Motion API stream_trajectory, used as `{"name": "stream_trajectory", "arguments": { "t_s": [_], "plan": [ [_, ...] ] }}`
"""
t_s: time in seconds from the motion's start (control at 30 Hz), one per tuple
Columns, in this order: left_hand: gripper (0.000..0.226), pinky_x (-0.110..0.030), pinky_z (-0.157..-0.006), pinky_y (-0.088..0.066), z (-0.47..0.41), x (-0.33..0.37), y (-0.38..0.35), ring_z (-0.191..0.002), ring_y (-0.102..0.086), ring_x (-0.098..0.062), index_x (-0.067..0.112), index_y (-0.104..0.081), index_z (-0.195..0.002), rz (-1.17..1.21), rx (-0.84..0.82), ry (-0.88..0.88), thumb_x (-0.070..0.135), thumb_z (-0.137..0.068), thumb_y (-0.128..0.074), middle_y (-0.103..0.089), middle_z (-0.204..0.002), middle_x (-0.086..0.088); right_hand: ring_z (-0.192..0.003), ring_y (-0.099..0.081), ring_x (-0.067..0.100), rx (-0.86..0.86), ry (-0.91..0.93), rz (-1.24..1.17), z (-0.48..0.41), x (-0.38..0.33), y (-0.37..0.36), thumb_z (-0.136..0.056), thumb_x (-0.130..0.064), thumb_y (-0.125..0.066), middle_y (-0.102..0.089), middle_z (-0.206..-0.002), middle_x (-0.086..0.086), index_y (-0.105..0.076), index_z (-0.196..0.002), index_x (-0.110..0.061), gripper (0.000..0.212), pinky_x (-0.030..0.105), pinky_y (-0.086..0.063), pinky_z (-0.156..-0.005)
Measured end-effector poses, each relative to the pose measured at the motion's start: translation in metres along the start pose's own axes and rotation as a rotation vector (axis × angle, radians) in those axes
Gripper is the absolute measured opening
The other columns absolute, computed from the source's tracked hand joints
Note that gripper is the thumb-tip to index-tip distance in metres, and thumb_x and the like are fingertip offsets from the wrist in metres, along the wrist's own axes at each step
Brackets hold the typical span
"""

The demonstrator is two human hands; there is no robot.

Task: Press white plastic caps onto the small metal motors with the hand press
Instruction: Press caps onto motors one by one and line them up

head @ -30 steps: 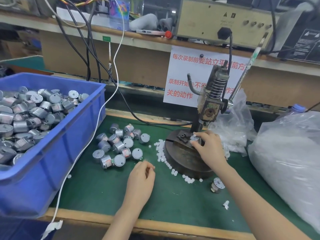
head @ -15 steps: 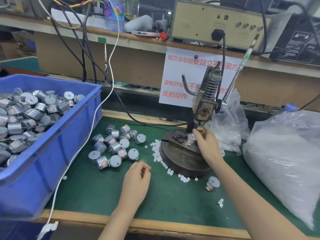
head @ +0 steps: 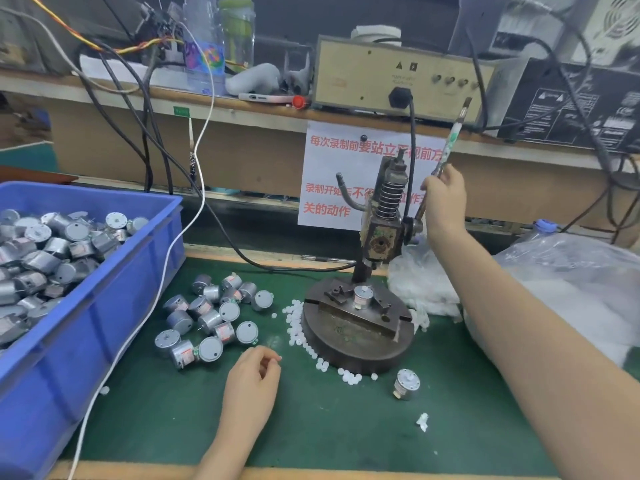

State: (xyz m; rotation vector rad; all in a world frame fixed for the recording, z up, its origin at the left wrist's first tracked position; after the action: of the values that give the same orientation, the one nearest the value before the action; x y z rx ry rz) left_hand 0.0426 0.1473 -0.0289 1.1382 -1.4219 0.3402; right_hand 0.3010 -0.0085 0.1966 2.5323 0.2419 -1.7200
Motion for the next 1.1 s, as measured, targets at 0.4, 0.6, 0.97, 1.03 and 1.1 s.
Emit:
{"name": "stream_trajectory", "arguments": {
  "t_s": [0.4, 0.6, 0.97, 1.03, 1.1],
  "plan": [
    [0.025, -0.007, -0.060, -0.036, 0.002, 0.002, 0.003, -0.064, -0.049, -0.002, 0.021, -0.058, -0.071, 0.063, -0.010, 0.032, 0.001, -0.085, -0.053, -0.060, -0.079, 0.003, -0.067, -0.045, 0.007, 0.151, 0.261, -0.128, 0.024, -0.054, 0.027, -0.088, -0.017, -0.041, -0.046, -0.074, -0.008, -0.045, -0.085, -0.024, 0.009, 0.023, -0.042, -0.071],
    [0.028, -0.006, -0.061, -0.037, 0.003, 0.002, 0.003, -0.067, -0.052, -0.003, 0.024, -0.057, -0.070, 0.060, -0.023, 0.028, 0.001, -0.085, -0.053, -0.062, -0.082, 0.002, -0.083, -0.056, 0.009, 0.090, 0.434, -0.174, 0.087, -0.035, 0.046, -0.085, -0.014, -0.044, -0.058, -0.076, -0.022, -0.046, -0.081, -0.031, 0.018, 0.027, -0.047, -0.087],
    [0.023, -0.009, -0.059, -0.037, 0.000, -0.004, 0.002, -0.066, -0.052, -0.006, 0.020, -0.060, -0.072, 0.073, -0.019, 0.045, 0.003, -0.084, -0.052, -0.059, -0.074, 0.004, -0.104, -0.054, 0.012, 0.142, 0.105, 0.138, 0.071, 0.030, 0.037, -0.090, -0.007, -0.040, -0.058, -0.113, 0.003, -0.054, -0.113, -0.013, 0.027, 0.032, -0.044, -0.096],
    [0.023, -0.008, -0.059, -0.037, 0.000, -0.004, 0.002, -0.065, -0.051, -0.006, 0.020, -0.060, -0.073, 0.069, -0.022, 0.044, 0.003, -0.084, -0.052, -0.059, -0.074, 0.003, -0.095, -0.053, 0.016, -0.040, -0.069, 0.397, 0.078, 0.073, 0.016, -0.092, -0.011, -0.042, -0.060, -0.114, 0.009, -0.057, -0.115, -0.007, 0.027, 0.032, -0.042, -0.087],
    [0.023, -0.008, -0.060, -0.037, 0.000, -0.004, 0.002, -0.066, -0.052, -0.006, 0.021, -0.060, -0.072, 0.076, -0.023, 0.043, 0.002, -0.084, -0.052, -0.060, -0.076, 0.003, -0.082, -0.053, 0.017, -0.174, -0.064, 0.512, 0.091, 0.096, -0.005, -0.090, -0.016, -0.048, -0.060, -0.103, 0.010, -0.058, -0.109, -0.006, 0.024, 0.028, -0.039, -0.075]
  ]
}}
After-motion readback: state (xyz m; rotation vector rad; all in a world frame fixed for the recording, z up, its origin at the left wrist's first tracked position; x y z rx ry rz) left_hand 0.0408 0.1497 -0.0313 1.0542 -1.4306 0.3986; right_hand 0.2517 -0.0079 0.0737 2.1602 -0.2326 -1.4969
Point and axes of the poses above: each hand's wrist, its own z-axis away from the middle knuckle, its own y-axis out of the back of the hand, x = y × z, the point moved 8 cm from there along -z, towards the middle knuckle
